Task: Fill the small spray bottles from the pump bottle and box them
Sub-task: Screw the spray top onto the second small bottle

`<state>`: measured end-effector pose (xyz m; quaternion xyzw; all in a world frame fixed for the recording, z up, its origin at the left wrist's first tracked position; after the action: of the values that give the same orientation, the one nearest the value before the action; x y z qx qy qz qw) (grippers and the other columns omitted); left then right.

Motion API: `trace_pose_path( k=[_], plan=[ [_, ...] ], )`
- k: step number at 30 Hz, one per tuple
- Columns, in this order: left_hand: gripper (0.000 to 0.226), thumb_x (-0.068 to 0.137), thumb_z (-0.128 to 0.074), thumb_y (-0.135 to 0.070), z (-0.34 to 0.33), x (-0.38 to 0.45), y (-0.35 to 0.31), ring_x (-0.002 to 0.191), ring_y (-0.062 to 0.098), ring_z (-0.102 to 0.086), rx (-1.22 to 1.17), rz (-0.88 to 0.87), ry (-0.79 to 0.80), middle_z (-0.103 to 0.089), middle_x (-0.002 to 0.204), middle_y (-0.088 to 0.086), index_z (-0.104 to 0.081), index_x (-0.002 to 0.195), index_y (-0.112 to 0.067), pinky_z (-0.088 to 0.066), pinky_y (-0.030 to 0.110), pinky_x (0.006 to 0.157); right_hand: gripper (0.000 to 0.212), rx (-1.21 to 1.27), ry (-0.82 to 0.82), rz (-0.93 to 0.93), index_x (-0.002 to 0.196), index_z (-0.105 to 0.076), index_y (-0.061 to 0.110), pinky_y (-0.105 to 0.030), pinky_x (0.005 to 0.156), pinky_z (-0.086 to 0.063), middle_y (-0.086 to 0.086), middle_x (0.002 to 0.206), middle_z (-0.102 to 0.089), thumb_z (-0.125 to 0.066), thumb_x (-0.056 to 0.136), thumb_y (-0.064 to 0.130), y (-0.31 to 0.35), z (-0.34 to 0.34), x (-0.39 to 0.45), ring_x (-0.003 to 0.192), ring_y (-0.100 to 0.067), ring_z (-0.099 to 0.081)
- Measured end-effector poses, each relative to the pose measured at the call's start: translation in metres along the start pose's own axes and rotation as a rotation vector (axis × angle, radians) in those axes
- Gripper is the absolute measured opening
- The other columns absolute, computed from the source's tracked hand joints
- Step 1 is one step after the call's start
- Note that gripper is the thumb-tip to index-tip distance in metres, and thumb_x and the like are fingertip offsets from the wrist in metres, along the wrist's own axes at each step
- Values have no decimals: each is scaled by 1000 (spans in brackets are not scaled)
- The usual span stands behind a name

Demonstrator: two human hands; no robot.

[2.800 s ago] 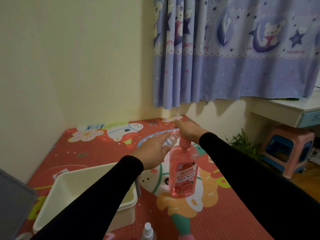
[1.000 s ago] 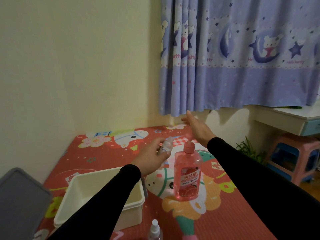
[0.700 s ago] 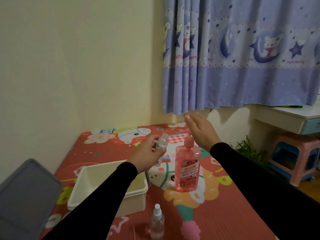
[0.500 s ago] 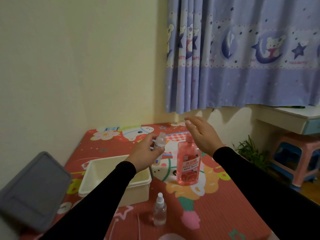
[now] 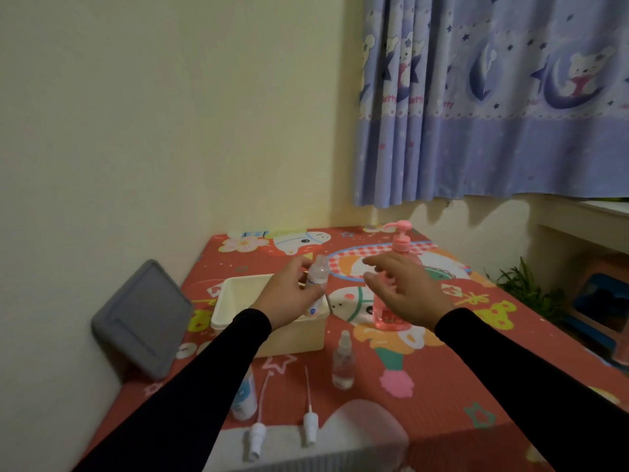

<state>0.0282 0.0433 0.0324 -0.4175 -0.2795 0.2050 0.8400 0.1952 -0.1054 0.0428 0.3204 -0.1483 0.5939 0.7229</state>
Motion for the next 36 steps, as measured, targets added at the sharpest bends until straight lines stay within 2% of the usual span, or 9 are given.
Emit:
trace_pose_path(
  k=[2,4,7,10,17,21,26,31,36],
  plan=[
    [29,89,-65,-31,4,-6,4,95,14,-64,4,11,-11,-66,105,-4,-50,113,-27,-55,35,79,35,13,39,54,125,-60,22,-23,81,-46,5,118,-63,-52,95,40,12,-10,-7,91,1,-53],
    [28,89,-66,-29,7,-10,7,94,14,-64,2,21,-20,-66,106,-3,-49,111,-30,-53,31,77,33,19,95,110,123,-60,24,-29,78,-51,5,113,-64,-51,95,40,24,-20,-14,88,-2,-57],
    [29,88,-66,-27,12,-16,10,94,13,-63,8,36,-37,-66,106,-2,-48,112,-30,-48,24,74,36,-2,207,224,121,-61,26,-27,78,-51,7,110,-66,-46,93,46,42,-39,-26,93,-8,-61],
    [30,88,-65,-27,16,-22,12,94,13,-63,7,49,-48,-66,106,-1,-47,112,-30,-47,24,73,38,-6,338,304,122,-62,26,-22,80,-44,7,115,-65,-47,91,44,58,-59,-39,101,-11,-61],
    [29,89,-64,-29,21,-33,15,97,14,-63,14,63,-52,-66,107,-1,-47,112,-29,-46,25,73,37,-6,584,446,124,-61,23,-31,85,-48,-2,122,-63,-57,87,25,74,-94,-64,109,-20,-58],
    [31,90,-63,-29,22,-39,14,98,14,-63,24,74,-47,-65,109,-1,-46,115,-27,-47,24,73,46,-38,679,532,125,-60,25,-35,83,-50,-4,121,-62,-59,79,19,81,-104,-74,108,-23,-58],
    [31,89,-64,-29,22,-46,16,93,16,-65,27,86,-46,-66,108,1,-45,114,-28,-47,23,69,45,-95,744,655,118,-67,23,-39,95,-46,-1,125,-63,-56,76,10,86,-117,-84,117,-22,-54],
    [27,90,-63,-28,23,-49,17,93,17,-65,31,83,-48,-66,105,-1,-46,110,-28,-47,24,69,29,-62,740,696,109,-71,20,-39,91,-49,-2,117,-67,-59,83,13,86,-121,-83,116,-21,-56],
    [25,90,-63,-27,26,-50,21,92,14,-64,22,86,-62,-67,104,-2,-47,109,-28,-47,23,69,24,114,642,521,116,-64,20,-27,91,-44,0,116,-65,-55,94,27,84,-109,-67,109,-15,-56]
  ],
)
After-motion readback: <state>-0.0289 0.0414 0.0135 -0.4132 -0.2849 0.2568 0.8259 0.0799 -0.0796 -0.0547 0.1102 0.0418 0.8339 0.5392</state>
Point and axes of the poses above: each hand's wrist, its own x-axis towards the middle knuckle, its own z-axis out of the back of the hand, y = z × x, the point moved 3 cm from there along x, towards the middle knuckle
